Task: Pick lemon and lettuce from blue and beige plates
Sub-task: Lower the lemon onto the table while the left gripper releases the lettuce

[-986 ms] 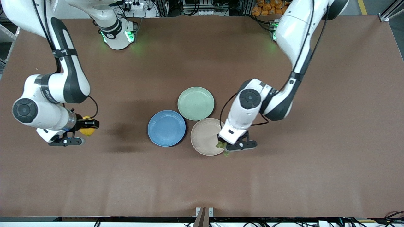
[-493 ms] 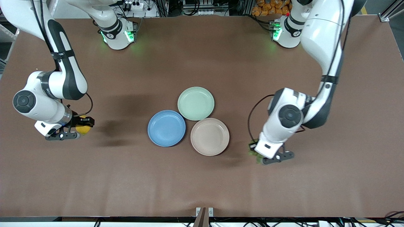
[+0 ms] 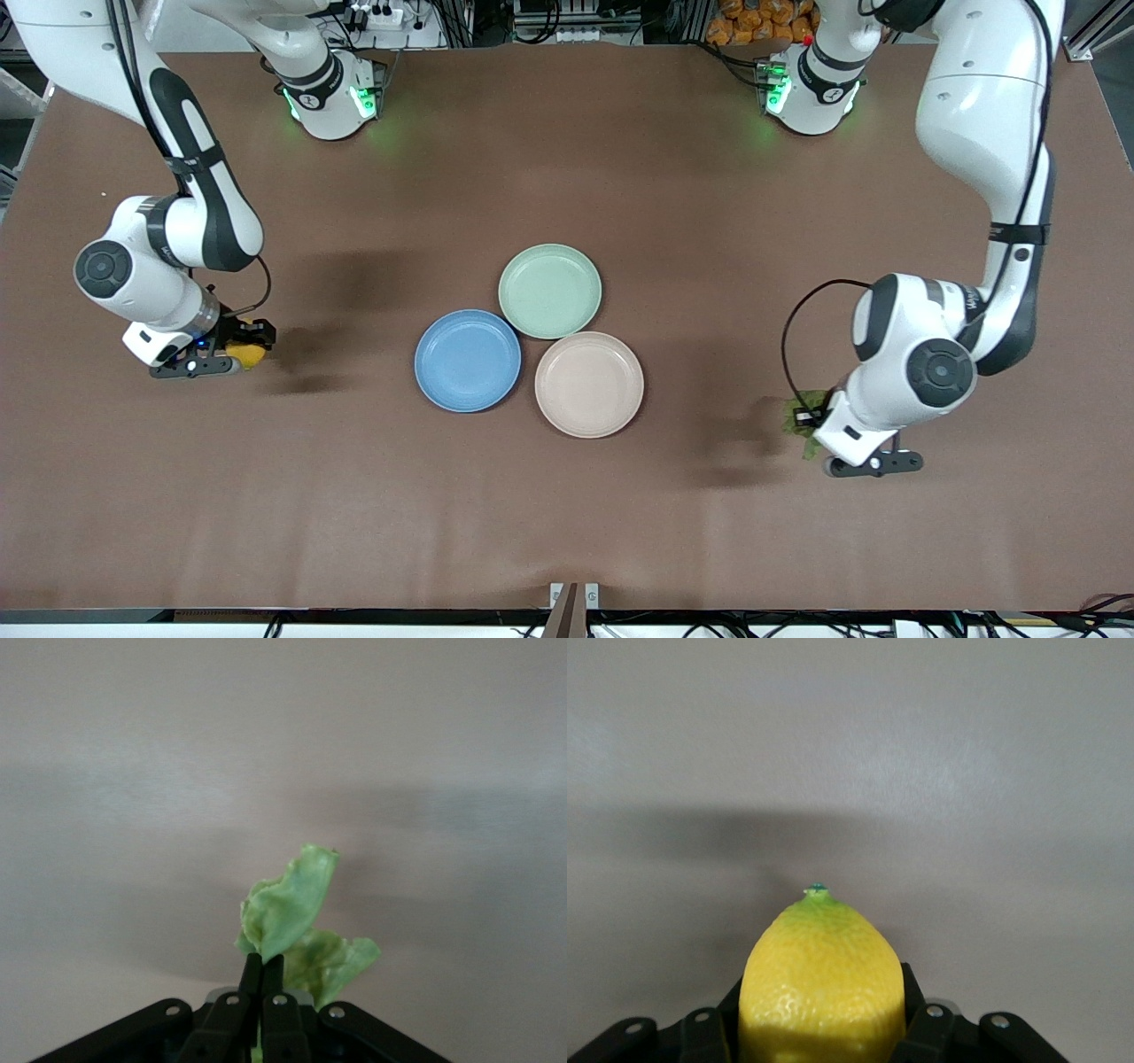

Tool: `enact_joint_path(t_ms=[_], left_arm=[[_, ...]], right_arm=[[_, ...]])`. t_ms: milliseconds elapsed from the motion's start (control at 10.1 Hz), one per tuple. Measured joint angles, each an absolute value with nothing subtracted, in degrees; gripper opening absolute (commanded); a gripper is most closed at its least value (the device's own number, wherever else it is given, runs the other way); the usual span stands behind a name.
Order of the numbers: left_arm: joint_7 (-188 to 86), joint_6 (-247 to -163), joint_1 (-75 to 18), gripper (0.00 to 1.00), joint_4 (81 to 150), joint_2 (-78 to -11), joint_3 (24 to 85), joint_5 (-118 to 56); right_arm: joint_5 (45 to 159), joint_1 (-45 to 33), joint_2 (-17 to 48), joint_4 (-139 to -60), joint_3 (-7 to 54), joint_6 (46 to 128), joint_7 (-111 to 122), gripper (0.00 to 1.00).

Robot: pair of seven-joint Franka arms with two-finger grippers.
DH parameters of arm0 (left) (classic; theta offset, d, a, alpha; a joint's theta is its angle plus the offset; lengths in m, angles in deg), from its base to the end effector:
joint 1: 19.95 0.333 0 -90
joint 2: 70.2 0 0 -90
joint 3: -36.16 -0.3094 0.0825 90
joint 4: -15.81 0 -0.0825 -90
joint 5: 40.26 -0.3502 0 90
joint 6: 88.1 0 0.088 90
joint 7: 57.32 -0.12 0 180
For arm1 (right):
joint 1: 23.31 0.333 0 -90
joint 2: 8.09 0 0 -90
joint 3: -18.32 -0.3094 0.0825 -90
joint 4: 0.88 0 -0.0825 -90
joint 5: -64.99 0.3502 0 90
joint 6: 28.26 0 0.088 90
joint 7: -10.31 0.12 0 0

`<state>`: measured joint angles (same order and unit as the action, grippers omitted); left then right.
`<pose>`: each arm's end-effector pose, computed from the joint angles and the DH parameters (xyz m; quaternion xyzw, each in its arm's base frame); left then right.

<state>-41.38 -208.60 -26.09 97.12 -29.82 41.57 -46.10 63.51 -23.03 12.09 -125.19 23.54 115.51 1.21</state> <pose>0.6798 -0.1203 0.2812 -0.9996 -0.0230 0.0053 0.0147 0.5394 -0.0466 0.2375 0.9985 0.0494 -0.0085 0.0224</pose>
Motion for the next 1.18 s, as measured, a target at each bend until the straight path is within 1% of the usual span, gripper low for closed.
enact_joint_path(t_ms=[99,296,690,789,887,986,1183], left_arm=[[-43.54,-208.59,-24.99,0.99,97.36,-29.52,41.57,-46.09],[-45.47,-208.48,-23.85,1.0,98.68,-29.15,41.6,-46.09],[-45.67,-208.69,-23.16,1.0,102.71,-30.22,41.67,-46.09],[-45.67,-209.63,-22.53,1.0,105.25,-32.02,41.68,-46.09],[-45.67,-211.31,-21.62,1.0,108.79,-34.79,41.69,-46.09],[-45.67,-212.7,-20.71,1.0,113.11,-38.4,41.72,-46.08],[-45.67,-213.34,-19.62,1.0,121.77,-46.74,41.76,-46.07]], right_arm=[[63.52,-23.2,13.0,-125.74,23.54,116.76,1.21,0.23],[63.57,-23.69,15.35,-126.01,23.55,119.06,1.21,0.24],[66.37,-23.63,17.8,-125.93,23.21,119.7,1.26,0.26],[66.54,-23.51,17.88,-125.85,23.14,119.73,1.26,0.34],[66.63,-23.51,17.9,-125.81,23.11,119.73,1.26,0.76],[66.77,-23.51,17.93,-125.73,23.09,119.74,1.26,1.0],[66.99,-23.42,17.95,-124.49,22.99,119.48,1.26,1.0]])
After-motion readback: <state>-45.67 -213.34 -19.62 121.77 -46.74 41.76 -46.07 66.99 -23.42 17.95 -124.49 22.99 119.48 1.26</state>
